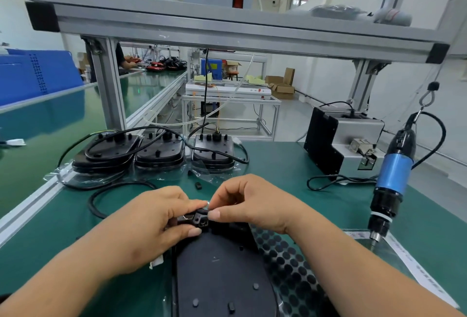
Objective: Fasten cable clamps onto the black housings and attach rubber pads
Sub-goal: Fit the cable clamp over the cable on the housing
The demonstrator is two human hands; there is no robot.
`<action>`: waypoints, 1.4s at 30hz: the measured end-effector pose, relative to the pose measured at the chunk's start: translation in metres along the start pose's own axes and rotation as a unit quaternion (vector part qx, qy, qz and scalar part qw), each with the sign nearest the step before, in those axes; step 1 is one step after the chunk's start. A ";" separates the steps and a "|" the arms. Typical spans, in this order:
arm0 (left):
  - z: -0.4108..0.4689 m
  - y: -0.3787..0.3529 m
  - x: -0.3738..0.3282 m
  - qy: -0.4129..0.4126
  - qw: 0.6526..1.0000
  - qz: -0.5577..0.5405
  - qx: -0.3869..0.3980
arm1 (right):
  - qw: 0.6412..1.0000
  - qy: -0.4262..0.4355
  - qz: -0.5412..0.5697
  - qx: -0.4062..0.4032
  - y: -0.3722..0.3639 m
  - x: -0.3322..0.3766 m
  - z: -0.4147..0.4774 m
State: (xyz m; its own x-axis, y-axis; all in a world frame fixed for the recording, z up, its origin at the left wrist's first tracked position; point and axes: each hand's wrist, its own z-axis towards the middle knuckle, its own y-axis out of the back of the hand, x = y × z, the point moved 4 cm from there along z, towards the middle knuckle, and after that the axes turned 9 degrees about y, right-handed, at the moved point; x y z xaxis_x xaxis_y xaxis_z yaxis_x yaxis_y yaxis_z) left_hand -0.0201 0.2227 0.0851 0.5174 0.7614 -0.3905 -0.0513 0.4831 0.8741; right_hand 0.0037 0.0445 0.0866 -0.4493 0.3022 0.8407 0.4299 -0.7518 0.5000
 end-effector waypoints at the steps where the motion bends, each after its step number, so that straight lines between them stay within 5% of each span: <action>1: 0.000 0.000 0.000 -0.004 1.000 0.000 -0.006 | 1.000 0.001 -0.002 -0.011 -0.002 -0.002 0.001; 15: -0.001 -0.014 -0.006 0.043 0.995 -0.017 -0.086 | 0.999 0.028 -0.003 -0.022 -0.008 -0.002 0.000; 21: 0.000 -0.014 -0.008 0.018 0.999 -0.006 -0.028 | 1.000 0.000 -0.015 -0.012 -0.002 -0.005 -0.001; 24: 0.001 -0.012 -0.009 0.025 0.999 -0.013 -0.027 | 0.994 -0.044 -0.020 -0.096 0.037 -0.009 -0.007; 27: 0.001 -0.012 -0.008 0.032 0.999 0.000 -0.020 | 0.949 -0.161 -0.145 -0.231 0.093 -0.027 -0.027; 31: 0.002 -0.011 -0.007 0.027 1.000 0.004 -0.007 | 0.900 -0.278 -0.288 -0.175 0.111 -0.045 -0.043; 42: 0.000 -0.011 -0.008 0.031 0.999 -0.015 -0.013 | 0.866 -0.317 -0.382 -0.057 0.091 -0.050 -0.036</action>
State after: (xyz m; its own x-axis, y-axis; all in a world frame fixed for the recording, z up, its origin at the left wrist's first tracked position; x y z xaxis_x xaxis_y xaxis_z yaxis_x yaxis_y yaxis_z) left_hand -0.0241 0.2114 0.0787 0.4644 0.7716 -0.4347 -0.0584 0.5164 0.8543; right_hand 0.0374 -0.0600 0.0831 -0.0334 0.9711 0.2365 0.1007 -0.2321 0.9675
